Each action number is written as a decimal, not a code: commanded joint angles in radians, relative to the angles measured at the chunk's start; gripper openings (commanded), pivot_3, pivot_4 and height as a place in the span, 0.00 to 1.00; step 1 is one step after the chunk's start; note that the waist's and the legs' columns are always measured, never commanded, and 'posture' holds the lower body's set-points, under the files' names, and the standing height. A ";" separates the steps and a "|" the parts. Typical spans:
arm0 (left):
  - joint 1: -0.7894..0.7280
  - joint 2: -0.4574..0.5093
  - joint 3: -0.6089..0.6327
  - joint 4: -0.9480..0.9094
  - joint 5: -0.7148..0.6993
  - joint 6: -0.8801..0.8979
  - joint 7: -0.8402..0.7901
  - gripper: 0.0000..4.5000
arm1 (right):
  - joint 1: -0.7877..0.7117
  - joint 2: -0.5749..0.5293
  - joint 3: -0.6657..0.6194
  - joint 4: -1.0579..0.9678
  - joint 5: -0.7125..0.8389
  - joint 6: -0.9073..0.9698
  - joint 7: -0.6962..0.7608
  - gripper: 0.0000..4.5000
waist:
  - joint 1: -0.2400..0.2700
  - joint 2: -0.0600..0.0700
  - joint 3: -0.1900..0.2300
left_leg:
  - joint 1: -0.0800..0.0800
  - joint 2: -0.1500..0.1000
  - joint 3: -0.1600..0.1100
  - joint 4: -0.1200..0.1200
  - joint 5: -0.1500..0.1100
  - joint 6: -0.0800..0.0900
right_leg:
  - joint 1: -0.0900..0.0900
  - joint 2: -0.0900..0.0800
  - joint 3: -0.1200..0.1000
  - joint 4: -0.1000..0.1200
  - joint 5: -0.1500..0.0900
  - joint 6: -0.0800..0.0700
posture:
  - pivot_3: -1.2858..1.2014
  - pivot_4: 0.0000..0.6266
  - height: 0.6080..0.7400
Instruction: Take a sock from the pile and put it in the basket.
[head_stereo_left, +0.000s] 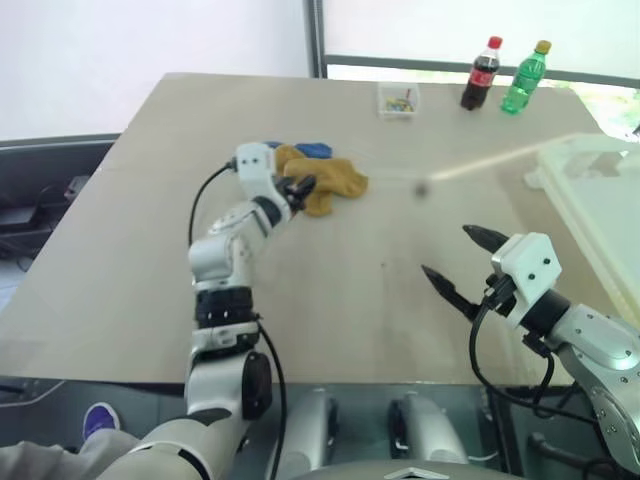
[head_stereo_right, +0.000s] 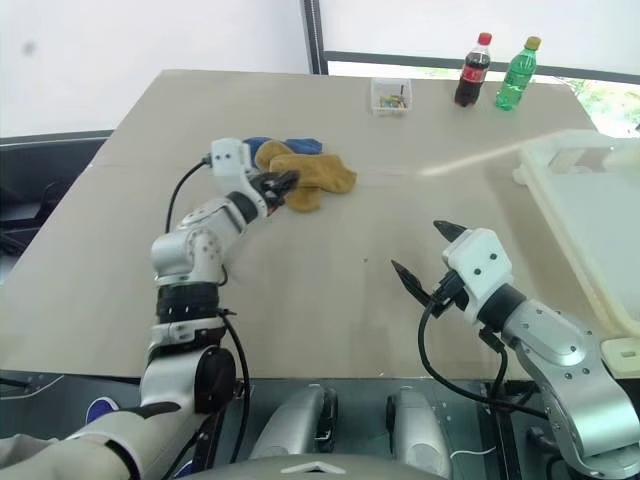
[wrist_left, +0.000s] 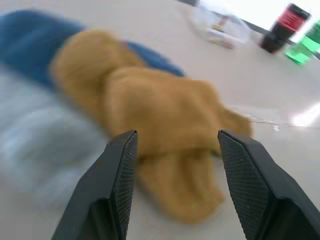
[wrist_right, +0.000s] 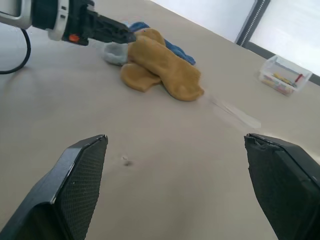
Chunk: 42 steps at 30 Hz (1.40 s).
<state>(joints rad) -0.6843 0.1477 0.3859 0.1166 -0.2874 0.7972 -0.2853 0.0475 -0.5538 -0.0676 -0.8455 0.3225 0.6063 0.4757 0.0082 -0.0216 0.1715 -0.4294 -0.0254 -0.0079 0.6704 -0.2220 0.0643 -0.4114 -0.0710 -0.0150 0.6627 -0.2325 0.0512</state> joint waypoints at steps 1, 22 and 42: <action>0.008 0.004 0.034 -0.057 -0.057 0.005 0.031 0.60 | -0.020 -0.008 0.000 -0.008 0.008 -0.026 0.013 1.00 | 0.008 0.000 0.000 | 0.000 0.000 0.000 0.000 0.000 0.000 | 0.000 0.000 0.000 0.000 0.000 0.000 | 0.52 0.24 0.91; -0.142 -0.017 -0.003 0.388 -0.103 -0.297 0.012 0.60 | -0.024 -0.031 -0.017 -0.023 0.027 0.001 0.019 1.00 | 0.009 0.000 0.000 | -0.001 -0.002 0.000 0.000 0.000 0.000 | 0.000 0.000 -0.001 0.000 0.000 0.000 | 0.52 0.24 0.91; 0.009 -0.032 0.007 0.089 -0.341 -0.024 0.031 0.01 | -0.035 -0.046 -0.013 -0.026 0.044 0.012 0.014 1.00 | 0.005 0.000 0.000 | -0.001 -0.001 0.000 0.000 0.000 0.000 | 0.000 -0.002 0.001 -0.001 0.000 0.000 | 0.52 0.24 0.91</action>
<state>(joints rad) -0.6848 0.1150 0.3945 0.2924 -0.5804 0.7150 -0.2658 0.0256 -0.5935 -0.0578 -0.8457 0.3596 0.6260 0.4937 0.0133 -0.0220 0.1714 -0.4303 -0.0260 -0.0079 0.6700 -0.2220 0.0640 -0.4115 -0.0739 -0.0140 0.6618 -0.2321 0.0516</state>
